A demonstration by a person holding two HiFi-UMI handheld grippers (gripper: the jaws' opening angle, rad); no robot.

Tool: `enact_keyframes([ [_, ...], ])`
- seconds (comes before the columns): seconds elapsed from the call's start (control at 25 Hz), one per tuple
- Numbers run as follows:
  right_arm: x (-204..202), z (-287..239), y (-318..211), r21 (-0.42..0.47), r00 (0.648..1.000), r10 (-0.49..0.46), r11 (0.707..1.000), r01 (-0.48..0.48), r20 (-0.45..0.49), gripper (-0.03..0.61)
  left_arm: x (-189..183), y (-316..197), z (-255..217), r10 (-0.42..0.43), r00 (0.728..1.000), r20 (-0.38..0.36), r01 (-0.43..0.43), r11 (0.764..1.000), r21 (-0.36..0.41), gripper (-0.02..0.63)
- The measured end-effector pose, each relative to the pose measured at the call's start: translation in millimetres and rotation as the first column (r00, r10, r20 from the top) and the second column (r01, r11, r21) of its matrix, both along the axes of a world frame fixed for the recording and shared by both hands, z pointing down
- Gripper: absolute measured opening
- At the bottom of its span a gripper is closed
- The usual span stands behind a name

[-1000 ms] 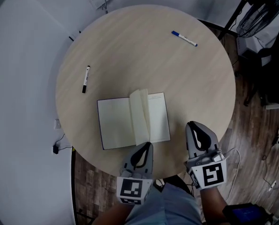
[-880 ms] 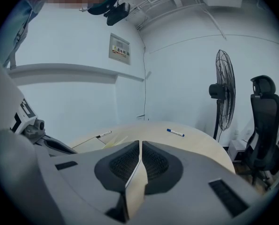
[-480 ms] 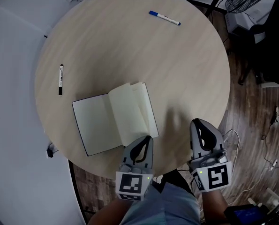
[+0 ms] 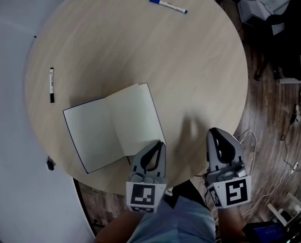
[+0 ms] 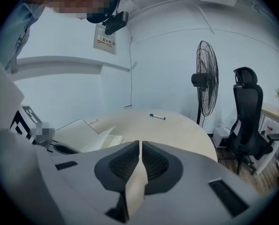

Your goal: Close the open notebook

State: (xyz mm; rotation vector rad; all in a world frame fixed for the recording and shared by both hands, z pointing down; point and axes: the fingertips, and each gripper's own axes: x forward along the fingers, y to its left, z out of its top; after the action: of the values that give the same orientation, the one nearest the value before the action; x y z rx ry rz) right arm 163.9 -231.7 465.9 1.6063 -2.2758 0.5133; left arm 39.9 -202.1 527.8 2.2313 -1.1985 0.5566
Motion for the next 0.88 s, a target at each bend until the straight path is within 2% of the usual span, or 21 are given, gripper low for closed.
enact_keyframes([
  [0.12,-0.2,-6.3,4.9,0.011,1.0,-0.006,1.0,0.006,0.002,0.049,0.1,3.8,-4.1,-0.001,1.0,0.001,0.001,1.0,0.01,0.029],
  [0.2,-2.1,-15.1,8.0,0.023,1.0,-0.017,1.0,0.017,0.002,0.049,-4.2,5.7,-14.5,-0.019,1.0,-0.005,0.019,0.999,0.029,0.06],
  [0.32,-7.6,-36.6,14.3,0.049,0.999,-0.047,0.998,0.046,0.004,0.049,-15.5,8.8,-47.0,-0.085,0.996,-0.029,0.087,0.993,0.082,0.063],
  [0.48,-25.5,-78.0,20.6,0.115,0.993,-0.12,0.986,0.117,0.017,0.049,-48.5,23.9,-97.2,-0.188,0.982,-0.003,0.186,0.97,0.155,0.063],
  [0.64,-57.6,-120.3,24.4,0.186,0.976,-0.216,0.961,0.205,0.036,0.049,-98.5,39.4,-155.3,-0.335,0.942,0.001,0.322,0.907,0.272,0.063],
  [0.8,-101.3,-154.9,26.6,0.256,0.945,-0.324,0.918,0.301,0.051,0.049,-157.7,60.2,-189.9,-0.486,0.874,-0.001,0.455,0.817,0.355,0.085],
  [0.88,-121.2,-165.0,27.7,0.279,0.929,-0.367,0.898,0.339,0.051,0.049,-181.5,69.3,-195.9,-0.536,0.844,-0.014,0.5,0.778,0.379,0.108],
])
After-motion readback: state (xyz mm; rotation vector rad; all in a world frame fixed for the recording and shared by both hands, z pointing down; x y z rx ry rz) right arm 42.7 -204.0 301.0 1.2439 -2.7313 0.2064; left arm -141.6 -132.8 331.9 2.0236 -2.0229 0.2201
